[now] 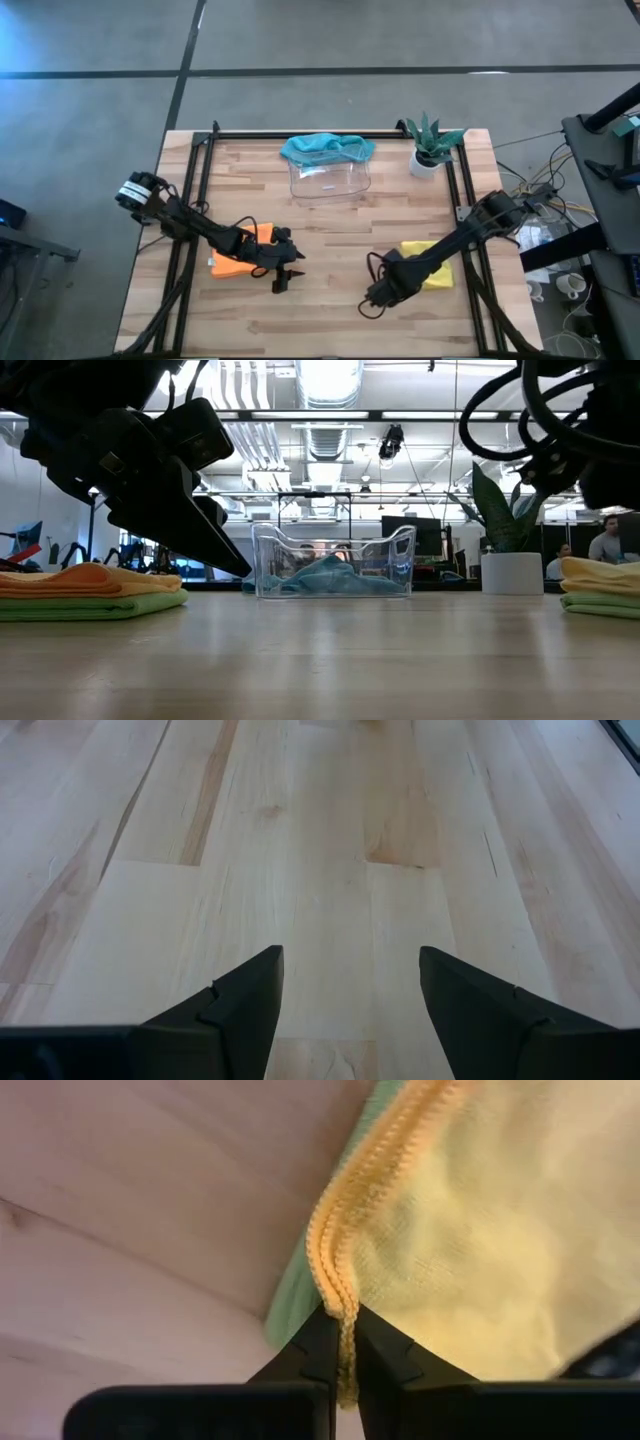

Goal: Fold microfiber towels
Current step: Stack the yellow microfiber cloth on top of the light green microfiber cloth

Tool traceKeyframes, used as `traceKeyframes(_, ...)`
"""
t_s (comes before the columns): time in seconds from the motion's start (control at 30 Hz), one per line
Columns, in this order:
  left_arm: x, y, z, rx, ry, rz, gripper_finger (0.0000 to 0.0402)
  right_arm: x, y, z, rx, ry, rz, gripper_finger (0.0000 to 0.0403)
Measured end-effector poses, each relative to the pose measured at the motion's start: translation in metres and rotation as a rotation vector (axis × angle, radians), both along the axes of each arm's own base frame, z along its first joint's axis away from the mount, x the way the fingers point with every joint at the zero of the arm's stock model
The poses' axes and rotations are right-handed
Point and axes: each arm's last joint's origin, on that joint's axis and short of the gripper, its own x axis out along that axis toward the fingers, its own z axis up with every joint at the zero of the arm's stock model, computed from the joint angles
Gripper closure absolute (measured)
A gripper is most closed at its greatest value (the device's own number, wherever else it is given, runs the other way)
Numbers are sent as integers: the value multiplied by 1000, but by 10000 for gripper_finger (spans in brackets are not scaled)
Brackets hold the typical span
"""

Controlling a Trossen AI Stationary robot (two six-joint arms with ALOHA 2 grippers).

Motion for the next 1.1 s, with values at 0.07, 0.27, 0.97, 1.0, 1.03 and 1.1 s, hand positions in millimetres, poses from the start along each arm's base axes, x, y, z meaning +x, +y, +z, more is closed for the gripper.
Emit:
traceKeyframes(0.07, 0, 0, 0, 0, 0, 0, 182, -3, -1, 6, 6, 31, 23, 389)
traceKeyframes(0.27, 0, 0, 0, 0, 0, 0, 182, -2, 2, 17, 135, 65, 150, 389)
traceKeyframes(0.97, 0, 0, 0, 1, 0, 0, 182, -14, -7, 32, 36, 101, 88, 250)
traceKeyframes(1.0, 0, 0, 0, 1, 1, -1, 182, -18, -10, 38, 17, 108, 75, 240)
traceKeyframes(1.03, 0, 0, 0, 1, 1, 0, 182, -22, -12, 45, 6, 106, 62, 230)
traceKeyframes(1.1, 0, 0, 0, 2, 3, 0, 182, -30, -18, 55, -10, 72, 34, 212)
